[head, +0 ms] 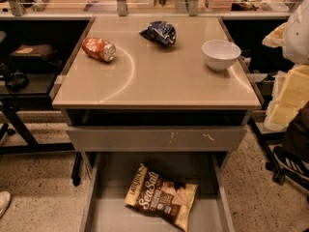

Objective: Pick brown chip bag from middle drawer and place on counter

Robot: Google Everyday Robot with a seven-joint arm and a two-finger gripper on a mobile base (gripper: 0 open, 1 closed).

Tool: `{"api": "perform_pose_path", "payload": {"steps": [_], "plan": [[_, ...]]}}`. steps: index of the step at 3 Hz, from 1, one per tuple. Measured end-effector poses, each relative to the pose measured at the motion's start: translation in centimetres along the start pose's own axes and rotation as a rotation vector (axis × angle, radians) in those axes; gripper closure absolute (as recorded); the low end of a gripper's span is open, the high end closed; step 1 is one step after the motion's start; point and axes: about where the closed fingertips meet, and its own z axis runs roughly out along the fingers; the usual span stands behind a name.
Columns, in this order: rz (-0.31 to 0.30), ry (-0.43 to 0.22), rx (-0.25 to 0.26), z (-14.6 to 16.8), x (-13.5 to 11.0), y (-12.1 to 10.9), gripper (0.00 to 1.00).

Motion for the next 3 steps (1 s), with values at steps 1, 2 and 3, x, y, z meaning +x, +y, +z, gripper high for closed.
{"api": "perform_pose_path", "payload": {"steps": [1,2,3], "plan": [[0.0,0.0,0.0,0.0,0.0,0.0,0.0],[0.002,-0.013,-0.001,0.5,0.2,0.2,0.0],[0.013,-0.028,-0.022,3.9,2.0,1.2,0.0]]}}
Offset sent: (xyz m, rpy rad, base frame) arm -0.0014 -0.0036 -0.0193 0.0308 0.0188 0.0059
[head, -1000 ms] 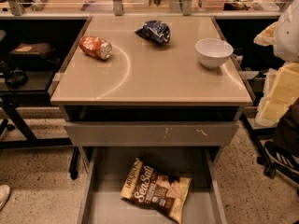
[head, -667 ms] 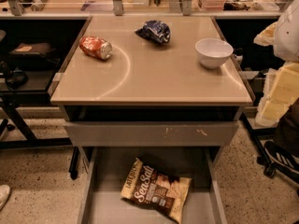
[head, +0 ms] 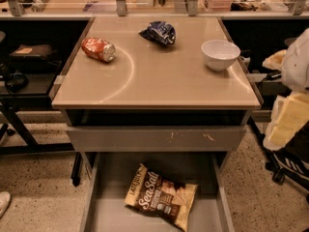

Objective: Pick brown chip bag from middle drawer and place on counter

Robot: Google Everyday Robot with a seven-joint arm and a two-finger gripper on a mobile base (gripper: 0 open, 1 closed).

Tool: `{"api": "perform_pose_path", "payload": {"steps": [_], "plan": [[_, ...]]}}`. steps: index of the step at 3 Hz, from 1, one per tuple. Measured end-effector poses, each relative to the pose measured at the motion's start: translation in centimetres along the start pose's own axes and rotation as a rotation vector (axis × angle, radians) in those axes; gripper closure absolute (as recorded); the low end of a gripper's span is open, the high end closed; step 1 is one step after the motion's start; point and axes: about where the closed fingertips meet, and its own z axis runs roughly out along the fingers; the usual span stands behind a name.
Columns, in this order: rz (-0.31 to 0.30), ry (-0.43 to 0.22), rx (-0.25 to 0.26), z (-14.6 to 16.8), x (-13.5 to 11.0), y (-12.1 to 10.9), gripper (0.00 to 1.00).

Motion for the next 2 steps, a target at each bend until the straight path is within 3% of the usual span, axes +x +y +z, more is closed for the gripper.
{"api": "perform_pose_path", "payload": {"steps": [2], "plan": [[0.066,-0.01,-0.094,9.1,5.5,4.0,0.0]]}}
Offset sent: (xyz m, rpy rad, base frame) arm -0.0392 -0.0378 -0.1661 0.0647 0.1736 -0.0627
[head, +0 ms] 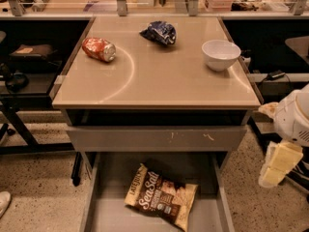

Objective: Pick brown chip bag from middle drawer and place on counter

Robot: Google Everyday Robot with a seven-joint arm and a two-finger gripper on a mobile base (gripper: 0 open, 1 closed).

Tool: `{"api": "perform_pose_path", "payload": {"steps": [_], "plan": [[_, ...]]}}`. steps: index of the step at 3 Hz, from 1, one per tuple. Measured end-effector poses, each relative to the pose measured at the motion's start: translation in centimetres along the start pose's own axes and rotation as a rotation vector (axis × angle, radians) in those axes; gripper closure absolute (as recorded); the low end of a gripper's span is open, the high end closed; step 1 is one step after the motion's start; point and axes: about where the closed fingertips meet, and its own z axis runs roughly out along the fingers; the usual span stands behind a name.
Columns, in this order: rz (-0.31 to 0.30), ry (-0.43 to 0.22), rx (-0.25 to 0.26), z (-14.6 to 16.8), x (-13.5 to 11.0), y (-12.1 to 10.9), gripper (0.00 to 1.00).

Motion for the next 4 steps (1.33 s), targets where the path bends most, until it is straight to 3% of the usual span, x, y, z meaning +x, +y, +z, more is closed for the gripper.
{"api": "perform_pose_path", "payload": {"steps": [1,2,3,4], "plan": [[0.002,0.003,-0.007,0.4,0.2,0.2,0.0],[0.03,0.0,-0.06,4.5,1.9,1.4,0.0],[0.049,-0.022,-0.134,11.9,4.5,3.8,0.0],[0.019,-0.091,-0.145,18.2,5.7,5.4,0.0]]}}
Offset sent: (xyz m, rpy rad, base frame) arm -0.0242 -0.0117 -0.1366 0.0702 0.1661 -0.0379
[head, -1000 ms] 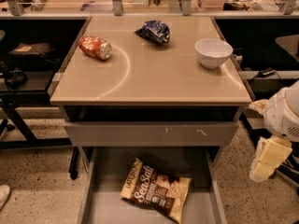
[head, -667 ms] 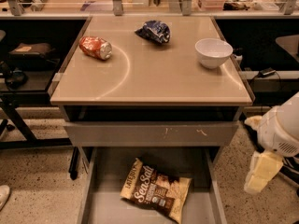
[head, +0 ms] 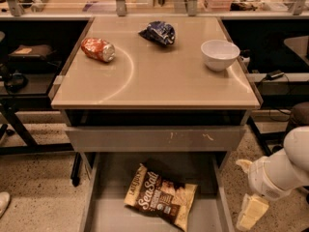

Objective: Pick brown chip bag from middle drawer and place on counter

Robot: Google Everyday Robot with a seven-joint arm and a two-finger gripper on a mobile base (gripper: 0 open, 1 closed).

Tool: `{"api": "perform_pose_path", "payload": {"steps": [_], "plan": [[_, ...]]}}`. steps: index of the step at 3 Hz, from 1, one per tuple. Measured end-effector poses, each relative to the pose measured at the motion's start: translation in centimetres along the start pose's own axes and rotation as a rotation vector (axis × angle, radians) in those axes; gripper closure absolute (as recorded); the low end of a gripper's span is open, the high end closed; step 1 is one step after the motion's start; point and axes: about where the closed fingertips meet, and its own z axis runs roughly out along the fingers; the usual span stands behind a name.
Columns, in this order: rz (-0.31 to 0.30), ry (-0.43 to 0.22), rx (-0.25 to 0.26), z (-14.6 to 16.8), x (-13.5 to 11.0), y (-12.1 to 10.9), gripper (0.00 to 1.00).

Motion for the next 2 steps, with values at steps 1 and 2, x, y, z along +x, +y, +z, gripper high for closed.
{"api": "perform_pose_path", "payload": {"steps": [1,2], "plan": [[-0.016,-0.013,0.023,0.78,0.05,-0.68,0.0],[-0.021,-0.014,0.011,1.01,0.06,-0.29,0.0]]}}
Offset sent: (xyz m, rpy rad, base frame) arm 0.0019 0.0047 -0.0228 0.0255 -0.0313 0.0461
